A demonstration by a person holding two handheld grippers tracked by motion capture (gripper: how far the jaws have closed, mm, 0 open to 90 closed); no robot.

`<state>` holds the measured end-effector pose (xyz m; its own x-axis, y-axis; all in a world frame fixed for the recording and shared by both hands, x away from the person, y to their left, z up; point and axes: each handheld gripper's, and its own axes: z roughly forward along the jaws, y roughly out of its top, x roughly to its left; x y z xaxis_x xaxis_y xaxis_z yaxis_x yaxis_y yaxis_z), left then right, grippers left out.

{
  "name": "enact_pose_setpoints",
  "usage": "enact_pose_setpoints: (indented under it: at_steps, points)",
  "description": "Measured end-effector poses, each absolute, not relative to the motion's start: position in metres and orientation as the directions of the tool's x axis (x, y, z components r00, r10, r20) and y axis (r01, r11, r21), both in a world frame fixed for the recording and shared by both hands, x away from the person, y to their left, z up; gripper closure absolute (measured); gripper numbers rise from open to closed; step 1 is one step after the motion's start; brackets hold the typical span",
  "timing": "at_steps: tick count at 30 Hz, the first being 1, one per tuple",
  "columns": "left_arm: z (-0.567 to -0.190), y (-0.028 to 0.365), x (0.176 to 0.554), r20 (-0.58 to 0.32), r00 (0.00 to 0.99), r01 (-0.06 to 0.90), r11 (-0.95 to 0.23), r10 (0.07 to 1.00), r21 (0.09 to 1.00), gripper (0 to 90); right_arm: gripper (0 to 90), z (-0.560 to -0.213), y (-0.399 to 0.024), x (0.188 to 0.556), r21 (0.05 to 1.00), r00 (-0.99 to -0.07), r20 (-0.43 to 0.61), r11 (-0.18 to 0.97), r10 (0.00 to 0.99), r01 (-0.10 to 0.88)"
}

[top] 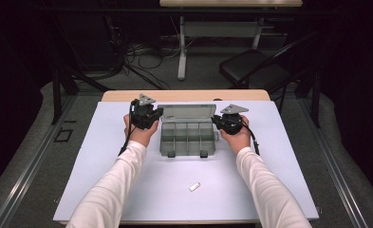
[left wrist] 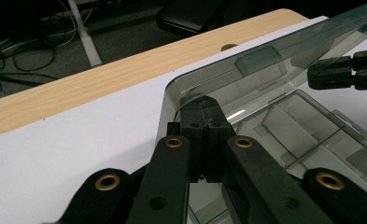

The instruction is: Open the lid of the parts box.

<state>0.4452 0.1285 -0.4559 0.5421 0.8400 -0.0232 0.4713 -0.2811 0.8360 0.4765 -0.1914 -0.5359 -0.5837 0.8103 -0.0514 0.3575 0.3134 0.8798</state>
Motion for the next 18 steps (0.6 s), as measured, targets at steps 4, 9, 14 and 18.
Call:
enact_pose_setpoints:
  at_steps: [4, 9, 14, 18]
  points:
    - [-0.458, 0.129, 0.444, -0.024, 0.543, 0.473, -0.283, 0.839, 0.834, 88.7, 82.5, -0.536, -0.191, 0.476, 0.88, -0.586, -0.049, 0.312, 0.809, 0.358]
    - [-0.462, 0.129, 0.442, -0.028, 0.548, 0.476, -0.283, 0.836, 0.833, 88.0, 82.7, -0.536, -0.191, 0.476, 0.879, -0.586, -0.046, 0.311, 0.809, 0.361]
    - [-0.466, 0.131, 0.438, -0.035, 0.551, 0.478, -0.281, 0.834, 0.832, 85.8, 82.8, -0.536, -0.191, 0.476, 0.879, -0.585, -0.041, 0.308, 0.81, 0.365]
    - [-0.468, 0.133, 0.436, -0.036, 0.557, 0.481, -0.287, 0.83, 0.828, 84.6, 82.8, -0.536, -0.191, 0.477, 0.879, -0.586, -0.042, 0.308, 0.809, 0.363]
